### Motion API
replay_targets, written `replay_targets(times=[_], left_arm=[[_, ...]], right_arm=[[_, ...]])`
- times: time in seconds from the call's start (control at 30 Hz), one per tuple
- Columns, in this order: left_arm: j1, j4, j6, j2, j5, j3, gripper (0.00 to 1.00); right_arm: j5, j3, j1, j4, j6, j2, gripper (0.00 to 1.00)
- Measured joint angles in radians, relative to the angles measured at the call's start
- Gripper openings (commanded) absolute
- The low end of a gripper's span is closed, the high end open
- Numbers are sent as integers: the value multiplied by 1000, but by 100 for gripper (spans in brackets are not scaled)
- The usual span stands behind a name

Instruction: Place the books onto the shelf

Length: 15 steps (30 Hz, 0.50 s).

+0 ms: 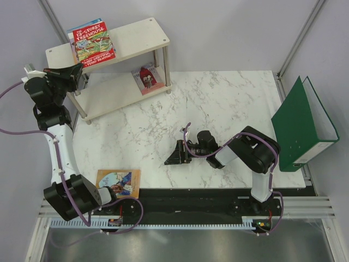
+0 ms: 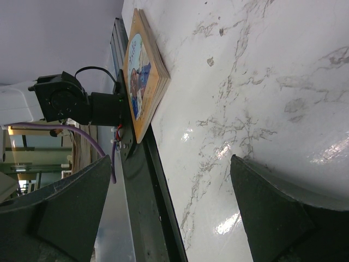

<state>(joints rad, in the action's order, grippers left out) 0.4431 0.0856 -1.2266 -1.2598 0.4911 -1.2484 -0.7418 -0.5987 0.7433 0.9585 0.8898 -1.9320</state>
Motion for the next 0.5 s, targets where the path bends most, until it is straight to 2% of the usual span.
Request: replay_targets(times=[0.5], left_arm=[[0, 83, -61, 14, -46, 5, 2]], right_arm=[[0, 0, 0, 0, 1, 0, 98]])
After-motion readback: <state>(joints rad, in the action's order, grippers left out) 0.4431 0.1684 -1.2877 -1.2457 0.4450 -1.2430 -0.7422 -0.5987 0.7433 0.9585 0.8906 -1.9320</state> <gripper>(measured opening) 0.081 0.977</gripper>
